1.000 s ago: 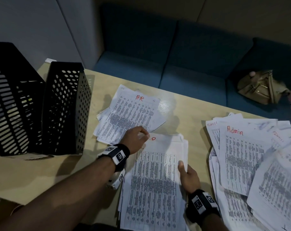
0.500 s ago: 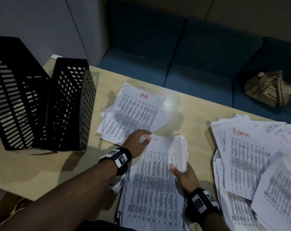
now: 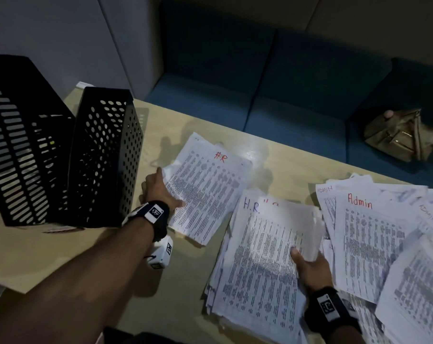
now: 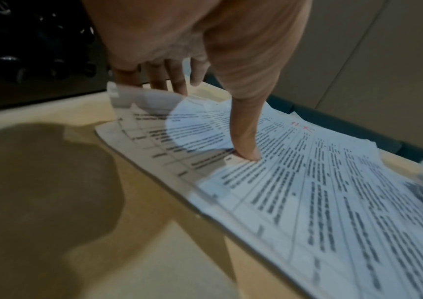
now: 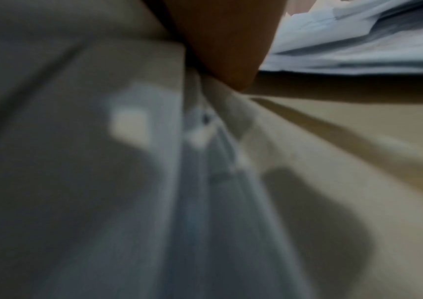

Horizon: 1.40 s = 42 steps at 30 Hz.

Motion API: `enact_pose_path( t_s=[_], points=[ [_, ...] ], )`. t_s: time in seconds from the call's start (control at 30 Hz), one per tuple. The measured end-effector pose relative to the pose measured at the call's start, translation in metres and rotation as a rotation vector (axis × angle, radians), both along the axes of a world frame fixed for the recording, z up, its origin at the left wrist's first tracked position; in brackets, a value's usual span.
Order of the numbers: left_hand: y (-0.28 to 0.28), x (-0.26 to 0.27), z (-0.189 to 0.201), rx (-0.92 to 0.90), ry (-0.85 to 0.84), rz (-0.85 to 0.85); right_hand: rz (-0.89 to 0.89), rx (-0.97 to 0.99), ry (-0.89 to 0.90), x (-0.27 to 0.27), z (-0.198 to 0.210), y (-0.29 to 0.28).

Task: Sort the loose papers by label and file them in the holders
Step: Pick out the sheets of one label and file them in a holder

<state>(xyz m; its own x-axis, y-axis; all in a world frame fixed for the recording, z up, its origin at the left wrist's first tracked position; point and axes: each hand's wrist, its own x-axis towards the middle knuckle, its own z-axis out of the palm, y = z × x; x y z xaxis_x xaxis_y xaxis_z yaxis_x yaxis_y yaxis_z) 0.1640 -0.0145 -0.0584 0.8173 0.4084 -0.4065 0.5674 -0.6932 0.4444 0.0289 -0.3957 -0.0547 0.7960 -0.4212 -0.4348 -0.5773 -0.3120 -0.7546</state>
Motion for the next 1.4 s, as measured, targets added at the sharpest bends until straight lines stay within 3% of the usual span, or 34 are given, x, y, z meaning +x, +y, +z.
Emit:
enact_pose_path(
  t_s=[0.2, 0.37, 0.47, 0.6, 0.8, 0.93, 1.2, 1.4],
  points=[
    [0.001, -0.014, 0.007, -0.208, 0.038, 0.106, -0.016, 0.001, 0.021, -0.006, -0.017, -0.002],
    [-0.017, -0.021, 0.037, -0.303, -0.158, 0.017, 0.008, -0.053, 0.01, -0.006, -0.017, -0.003],
    [-0.036, -0.025, 0.052, -0.363, -0.125, -0.093, 0.014, -0.058, 0.019, -0.006, -0.015, -0.002],
    [-0.042, -0.024, 0.052, -0.314, 0.014, -0.327, 0.018, -0.035, 0.0, -0.004, -0.006, 0.001],
    [-0.017, -0.001, 0.051, -0.254, 0.143, -0.373, -0.018, -0.026, 0.027, -0.007, -0.012, -0.001],
    [-0.001, 0.026, 0.045, -0.01, 0.262, -0.53, -0.033, -0.026, 0.03, -0.005, -0.017, -0.003],
    [0.007, 0.058, 0.043, 0.247, 0.187, -0.415, -0.035, -0.02, 0.036, -0.006, -0.022, -0.005],
    [-0.006, 0.062, 0.023, 0.173, 0.18, -0.507, -0.04, -0.006, 0.025, -0.004, -0.015, -0.001]
  ],
)
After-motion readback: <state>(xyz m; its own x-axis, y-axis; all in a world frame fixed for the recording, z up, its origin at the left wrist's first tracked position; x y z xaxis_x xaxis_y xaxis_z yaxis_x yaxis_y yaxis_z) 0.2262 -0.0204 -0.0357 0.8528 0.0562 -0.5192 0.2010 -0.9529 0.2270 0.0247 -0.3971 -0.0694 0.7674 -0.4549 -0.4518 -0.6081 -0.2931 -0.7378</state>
